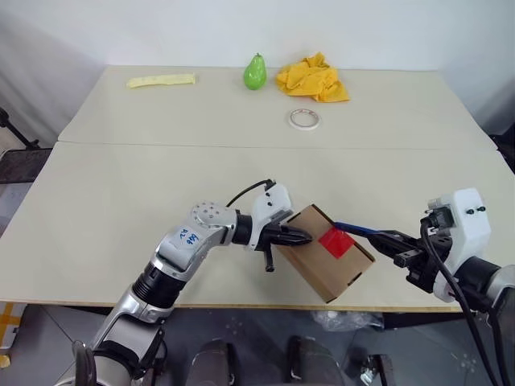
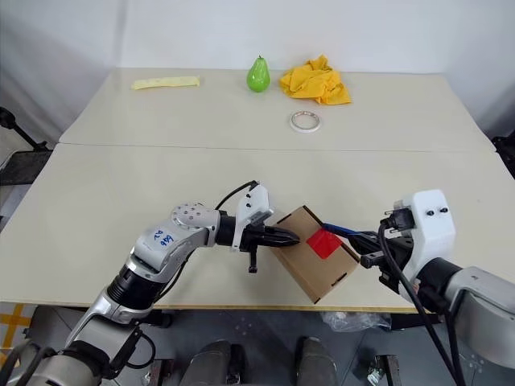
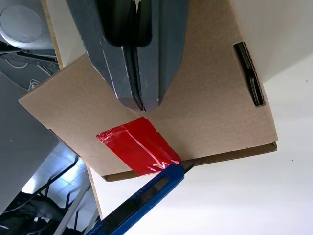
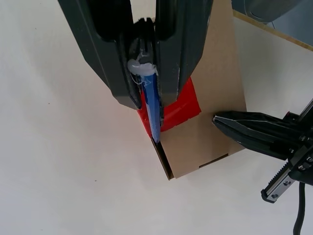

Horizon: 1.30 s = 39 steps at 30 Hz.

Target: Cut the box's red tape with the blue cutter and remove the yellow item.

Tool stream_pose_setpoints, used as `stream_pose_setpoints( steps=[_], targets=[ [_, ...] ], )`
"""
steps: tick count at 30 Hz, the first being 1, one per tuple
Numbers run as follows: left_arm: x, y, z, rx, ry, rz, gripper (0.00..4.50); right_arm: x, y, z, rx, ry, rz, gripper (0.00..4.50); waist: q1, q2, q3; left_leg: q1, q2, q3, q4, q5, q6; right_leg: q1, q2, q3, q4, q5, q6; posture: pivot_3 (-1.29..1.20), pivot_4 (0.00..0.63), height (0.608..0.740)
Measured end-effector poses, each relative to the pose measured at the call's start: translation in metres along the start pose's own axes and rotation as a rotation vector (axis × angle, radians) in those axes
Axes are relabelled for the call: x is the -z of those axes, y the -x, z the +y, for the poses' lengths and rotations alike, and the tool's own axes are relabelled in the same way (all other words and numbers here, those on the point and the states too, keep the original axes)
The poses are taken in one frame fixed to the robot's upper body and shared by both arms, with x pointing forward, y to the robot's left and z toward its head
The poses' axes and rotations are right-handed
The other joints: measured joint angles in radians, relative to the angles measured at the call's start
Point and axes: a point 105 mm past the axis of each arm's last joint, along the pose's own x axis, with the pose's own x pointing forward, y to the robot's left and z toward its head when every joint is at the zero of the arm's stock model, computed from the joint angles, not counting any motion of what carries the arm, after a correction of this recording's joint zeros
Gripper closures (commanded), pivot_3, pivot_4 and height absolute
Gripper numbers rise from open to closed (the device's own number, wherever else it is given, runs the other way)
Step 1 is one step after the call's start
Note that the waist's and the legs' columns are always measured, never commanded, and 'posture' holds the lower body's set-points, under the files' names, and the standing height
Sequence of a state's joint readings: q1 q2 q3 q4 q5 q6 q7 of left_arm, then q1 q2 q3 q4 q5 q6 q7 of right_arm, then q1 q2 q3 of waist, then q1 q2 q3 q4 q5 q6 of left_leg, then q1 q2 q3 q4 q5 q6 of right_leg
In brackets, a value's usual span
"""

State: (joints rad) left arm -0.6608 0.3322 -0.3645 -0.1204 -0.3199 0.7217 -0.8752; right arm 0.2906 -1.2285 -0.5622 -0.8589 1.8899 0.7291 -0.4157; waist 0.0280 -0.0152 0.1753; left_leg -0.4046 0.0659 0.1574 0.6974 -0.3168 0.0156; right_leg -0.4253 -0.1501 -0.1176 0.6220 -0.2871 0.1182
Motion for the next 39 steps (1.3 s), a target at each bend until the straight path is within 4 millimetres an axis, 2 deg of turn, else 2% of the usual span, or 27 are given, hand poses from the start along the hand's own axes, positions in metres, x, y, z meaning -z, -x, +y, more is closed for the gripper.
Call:
stream_pose_setpoints(
  steps=[16, 26, 39],
  targets=[
    [-0.004, -0.012, -0.007, -0.057, 0.005, 0.133, 4.47, -0.005, 0.005, 0.001, 0.006, 0.093, 0.077, 4.34, 0.006, -0.001, -0.001, 0.003, 0.0, -0.005, 0.0, 0.0, 0.001, 0.008, 0.0, -0.005, -0.004, 0.0, 0.0, 0.0, 0.15, 0.74],
    [-0.006, -0.018, -0.012, -0.07, 0.01, 0.157, 4.47, -0.006, 0.008, -0.008, 0.001, 0.173, 0.192, 4.34, 0.021, -0.002, -0.001, 0.004, 0.0, -0.01, 0.0, -0.002, 0.002, 0.014, 0.0, -0.01, -0.009, 0.0, 0.0, 0.0, 0.15, 0.74],
    [-0.003, -0.019, -0.012, -0.086, 0.019, 0.173, 4.47, -0.002, 0.016, -0.019, -0.007, 0.168, 0.295, 4.34, 0.024, -0.006, -0.004, 0.004, 0.0, -0.011, 0.0, -0.002, 0.003, 0.015, 0.0, -0.011, -0.011, 0.0, 0.0, 0.0, 0.15, 0.74]
  ],
)
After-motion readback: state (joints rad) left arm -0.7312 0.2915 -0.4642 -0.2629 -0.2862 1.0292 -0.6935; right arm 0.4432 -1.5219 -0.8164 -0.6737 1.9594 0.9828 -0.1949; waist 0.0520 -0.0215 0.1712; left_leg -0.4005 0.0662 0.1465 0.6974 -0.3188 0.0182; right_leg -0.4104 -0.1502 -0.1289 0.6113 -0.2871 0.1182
